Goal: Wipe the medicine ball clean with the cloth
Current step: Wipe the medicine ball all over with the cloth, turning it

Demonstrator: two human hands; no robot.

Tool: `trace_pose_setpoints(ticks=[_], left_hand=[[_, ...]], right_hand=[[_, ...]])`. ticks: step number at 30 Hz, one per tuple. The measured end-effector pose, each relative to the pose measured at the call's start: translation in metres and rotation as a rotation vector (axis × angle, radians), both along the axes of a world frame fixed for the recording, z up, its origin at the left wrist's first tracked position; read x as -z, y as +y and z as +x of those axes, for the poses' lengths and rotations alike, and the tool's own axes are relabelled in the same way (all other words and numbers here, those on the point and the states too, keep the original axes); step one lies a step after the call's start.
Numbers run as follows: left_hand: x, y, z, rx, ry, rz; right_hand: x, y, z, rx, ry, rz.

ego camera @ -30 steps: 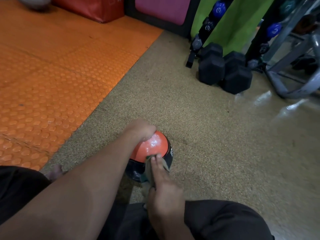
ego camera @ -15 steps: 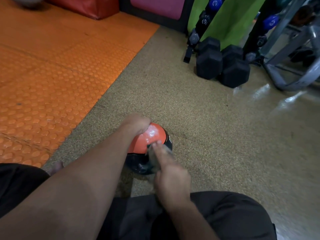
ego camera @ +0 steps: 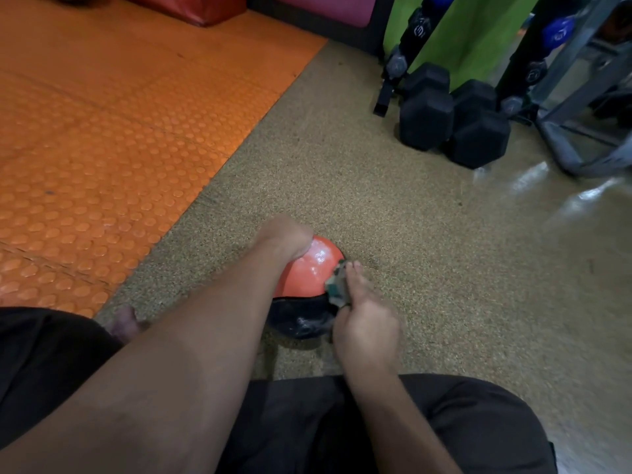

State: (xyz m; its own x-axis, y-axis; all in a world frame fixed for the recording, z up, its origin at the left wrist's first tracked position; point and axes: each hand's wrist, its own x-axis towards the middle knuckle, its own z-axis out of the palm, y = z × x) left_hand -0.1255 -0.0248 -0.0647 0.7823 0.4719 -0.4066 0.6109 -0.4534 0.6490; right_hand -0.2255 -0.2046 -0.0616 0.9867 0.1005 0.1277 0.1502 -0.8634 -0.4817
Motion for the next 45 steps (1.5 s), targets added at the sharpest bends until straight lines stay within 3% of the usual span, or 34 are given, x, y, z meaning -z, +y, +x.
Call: trace_pose_setpoints(ticks=[5,10,15,20,25,30,35,40,43,45], left_hand=[[0.003,0.004,0.005,0.024,0.022,-0.021],[0.0,0.001,0.002,-0.003,0.013,-0.007],[0.003,0.001,0.006,-0.001,0.018,-0.001],[0.003,-0.007,0.007,0.038,0.025,0.033],[-0.002,-0.005,0.008,0.07,0.063,0.031],[-0.008,-0.019,0.007,0.054,0.084,0.038],[-0.01,-0.022,0.011,0.05,0.082,0.052],[-0.011,-0.012,0.005,0.042,0.076,-0.028],[-0.006,-0.002,0.001,0.175,0.083,-0.048],[-0.007,0.01,-0.008,0.247,0.086,-0.226]], right_hand=[[0.011,0.012,-0.04,-0.389,-0.05,-0.113],[-0.005,0.003,-0.002,-0.036,-0.012,0.001],[0.004,0.014,-0.033,-0.323,0.028,-0.058],[-0.007,-0.002,-0.003,-0.007,0.04,-0.014],[0.004,0.012,-0.034,-0.303,0.026,-0.063],[-0.003,0.001,-0.01,-0.039,-0.008,0.037],[0.01,0.016,-0.043,-0.365,-0.086,-0.045],[0.013,-0.013,-0.001,0.023,0.026,0.11],[0.019,-0.01,0.001,-0.004,0.064,0.206],[0.022,-0.011,0.006,-0.034,0.089,0.3]])
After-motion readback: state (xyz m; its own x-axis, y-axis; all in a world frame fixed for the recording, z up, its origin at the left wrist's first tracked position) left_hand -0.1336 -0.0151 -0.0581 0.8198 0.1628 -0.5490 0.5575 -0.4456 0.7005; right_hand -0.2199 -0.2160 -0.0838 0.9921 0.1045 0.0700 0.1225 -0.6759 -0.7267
